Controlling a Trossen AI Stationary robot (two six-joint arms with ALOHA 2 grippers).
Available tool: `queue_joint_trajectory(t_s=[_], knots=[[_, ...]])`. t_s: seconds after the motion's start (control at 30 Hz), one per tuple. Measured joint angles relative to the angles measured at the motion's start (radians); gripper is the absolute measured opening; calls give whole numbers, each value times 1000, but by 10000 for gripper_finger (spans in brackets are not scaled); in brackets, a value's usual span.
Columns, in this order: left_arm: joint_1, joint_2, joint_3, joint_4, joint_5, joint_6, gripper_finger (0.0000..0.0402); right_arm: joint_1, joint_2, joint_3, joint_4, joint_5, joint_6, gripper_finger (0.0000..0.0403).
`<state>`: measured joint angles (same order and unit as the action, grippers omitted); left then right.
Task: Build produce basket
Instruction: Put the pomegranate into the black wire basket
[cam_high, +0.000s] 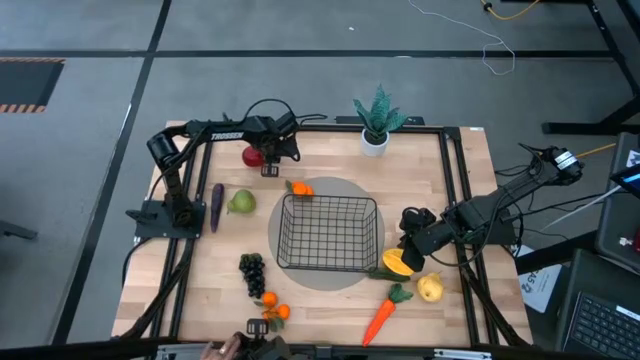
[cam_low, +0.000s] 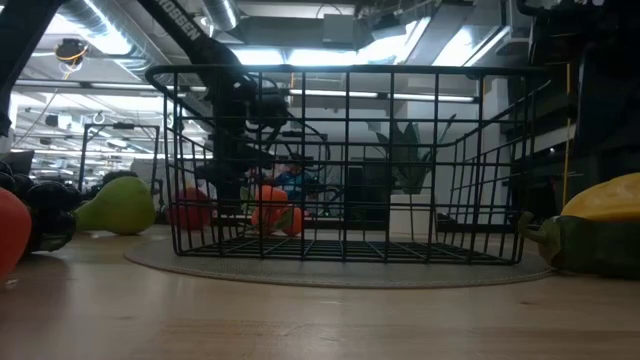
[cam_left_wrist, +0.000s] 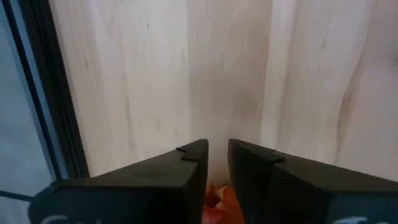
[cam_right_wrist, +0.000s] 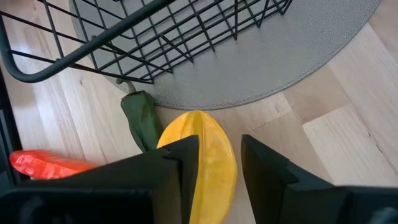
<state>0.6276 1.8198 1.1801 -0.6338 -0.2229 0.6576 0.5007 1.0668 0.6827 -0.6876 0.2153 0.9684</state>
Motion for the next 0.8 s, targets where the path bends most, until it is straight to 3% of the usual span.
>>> queue_joint_trajectory(t_s=[0.33,0.53,0.8], knots=[[7,0,0,-7,1,-27,129,0,0,0,17,0,0,110],[41,-1,0,-12,12,-27,131,0,0,0,19,1,0,110],[91,-39,2,-38,149,-26,132,0,0,0,21,1,0,110]])
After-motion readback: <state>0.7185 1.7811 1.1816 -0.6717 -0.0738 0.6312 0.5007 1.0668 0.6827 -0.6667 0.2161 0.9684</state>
